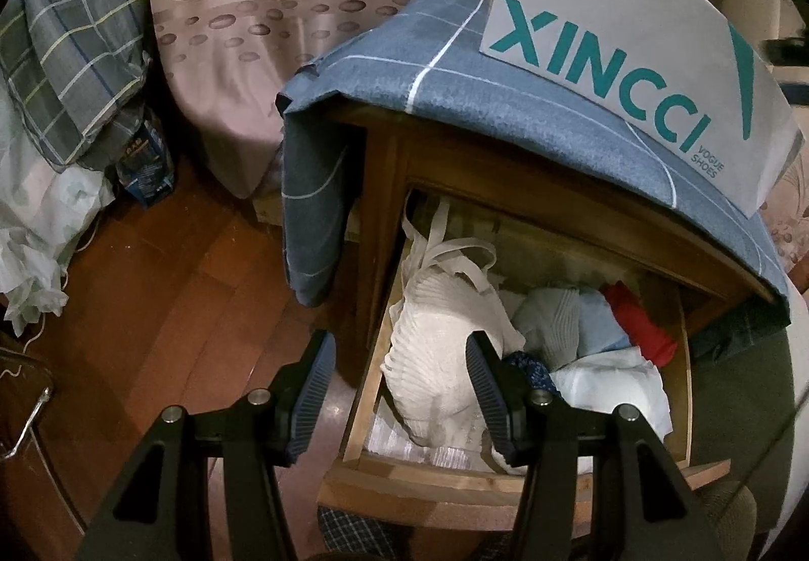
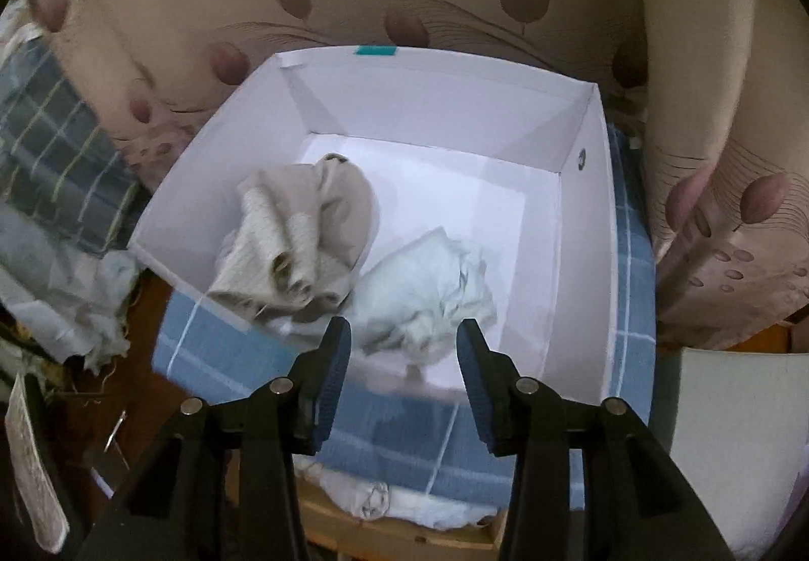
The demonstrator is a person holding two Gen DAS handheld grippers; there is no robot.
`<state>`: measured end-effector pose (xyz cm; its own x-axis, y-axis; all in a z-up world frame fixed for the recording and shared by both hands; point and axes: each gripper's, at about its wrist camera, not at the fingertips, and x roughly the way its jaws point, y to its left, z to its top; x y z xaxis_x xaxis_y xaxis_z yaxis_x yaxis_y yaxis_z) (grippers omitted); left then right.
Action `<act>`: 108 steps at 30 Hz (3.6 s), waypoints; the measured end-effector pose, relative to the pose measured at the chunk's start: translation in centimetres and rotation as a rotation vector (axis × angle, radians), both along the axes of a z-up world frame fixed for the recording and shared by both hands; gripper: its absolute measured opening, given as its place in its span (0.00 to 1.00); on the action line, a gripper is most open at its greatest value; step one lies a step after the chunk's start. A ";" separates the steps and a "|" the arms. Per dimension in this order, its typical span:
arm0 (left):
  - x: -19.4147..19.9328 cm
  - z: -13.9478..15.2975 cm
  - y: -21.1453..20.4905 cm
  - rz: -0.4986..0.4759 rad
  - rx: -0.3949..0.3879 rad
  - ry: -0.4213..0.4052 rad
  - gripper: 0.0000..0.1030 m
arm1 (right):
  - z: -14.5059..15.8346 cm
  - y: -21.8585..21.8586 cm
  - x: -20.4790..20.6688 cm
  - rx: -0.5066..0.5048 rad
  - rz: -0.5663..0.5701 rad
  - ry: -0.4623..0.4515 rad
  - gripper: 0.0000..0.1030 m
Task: Take underwear out of drawer
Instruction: 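Bring the empty right gripper back down into the open drawer, then move the right gripper onto the white rolled bundle while the left gripper reaches into the drawer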
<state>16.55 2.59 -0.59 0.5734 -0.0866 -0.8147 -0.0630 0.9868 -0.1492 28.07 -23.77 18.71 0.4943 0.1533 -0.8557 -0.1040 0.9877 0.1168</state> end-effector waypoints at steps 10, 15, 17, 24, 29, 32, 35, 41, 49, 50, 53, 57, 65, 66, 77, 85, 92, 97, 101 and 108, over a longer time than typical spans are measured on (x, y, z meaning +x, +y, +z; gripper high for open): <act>0.0 -0.1 0.0 0.005 -0.006 0.014 0.54 | -0.7 -0.5 -8.4 -0.018 0.112 0.043 0.60; 0.1 -0.1 0.3 0.015 -0.023 0.021 0.54 | -6.5 0.6 -10.2 -0.011 0.143 0.186 0.60; 0.0 -0.3 0.5 0.021 -0.025 0.024 0.54 | -9.6 1.4 -10.5 -0.011 0.149 0.253 0.60; -0.2 -0.1 1.2 0.044 -0.072 0.013 0.54 | -18.9 4.8 -9.7 0.022 0.152 0.463 0.60; -0.2 -0.1 2.3 0.080 -0.122 0.013 0.54 | -24.1 6.5 -7.8 0.031 0.102 0.580 0.64; -0.2 -0.1 2.8 0.102 -0.142 0.010 0.54 | -26.5 7.4 -6.9 0.031 0.068 0.645 0.74; -0.2 -0.1 2.9 0.108 -0.153 0.011 0.54 | -27.8 8.0 -6.2 0.004 0.046 0.668 0.78; -0.1 -0.1 2.8 0.105 -0.160 0.013 0.54 | -30.4 9.5 -5.8 -0.036 0.013 0.737 0.83; 0.1 -0.4 2.9 0.109 -0.170 0.022 0.53 | -32.9 11.5 -5.1 -0.147 -0.006 0.771 0.91; 0.2 -0.4 2.9 0.110 -0.171 0.022 0.54 | -33.2 11.6 -5.1 -0.159 -0.006 0.774 0.91; 0.1 -0.4 2.9 0.112 -0.172 0.023 0.54 | -34.3 12.1 -5.3 -0.206 -0.005 0.791 0.93; 0.2 -0.4 3.0 0.110 -0.172 0.025 0.54 | -35.0 12.3 -5.4 -0.225 -0.003 0.802 0.92; 0.1 -0.4 2.9 0.110 -0.170 0.025 0.54 | -33.8 11.4 -6.4 -0.193 0.008 0.751 0.75; 0.1 -0.4 2.9 0.109 -0.167 0.025 0.54 | -33.5 11.2 -6.6 -0.188 0.013 0.740 0.74; 0.1 -0.5 2.5 0.104 -0.143 0.032 0.54 | -29.5 8.8 -8.1 -0.042 -0.011 0.605 0.71; 0.3 -0.7 2.1 0.088 -0.127 0.052 0.54 | -24.6 4.0 -7.7 0.002 -0.020 0.467 0.71; 0.5 -0.8 1.3 0.063 -0.097 0.067 0.54 | -22.9 1.3 -8.5 -0.006 -0.063 0.398 0.71; 0.4 -0.8 0.9 0.053 -0.072 0.069 0.54 | -24.7 -0.1 -8.7 -0.029 -0.100 0.423 0.71; 0.5 -0.9 0.7 0.046 -0.061 0.075 0.54 | -26.2 -1.2 -9.3 -0.021 -0.105 0.449 0.73; 0.6 -0.9 0.3 0.032 -0.049 0.079 0.54 | -27.8 -2.1 -8.7 0.008 -0.130 0.539 0.79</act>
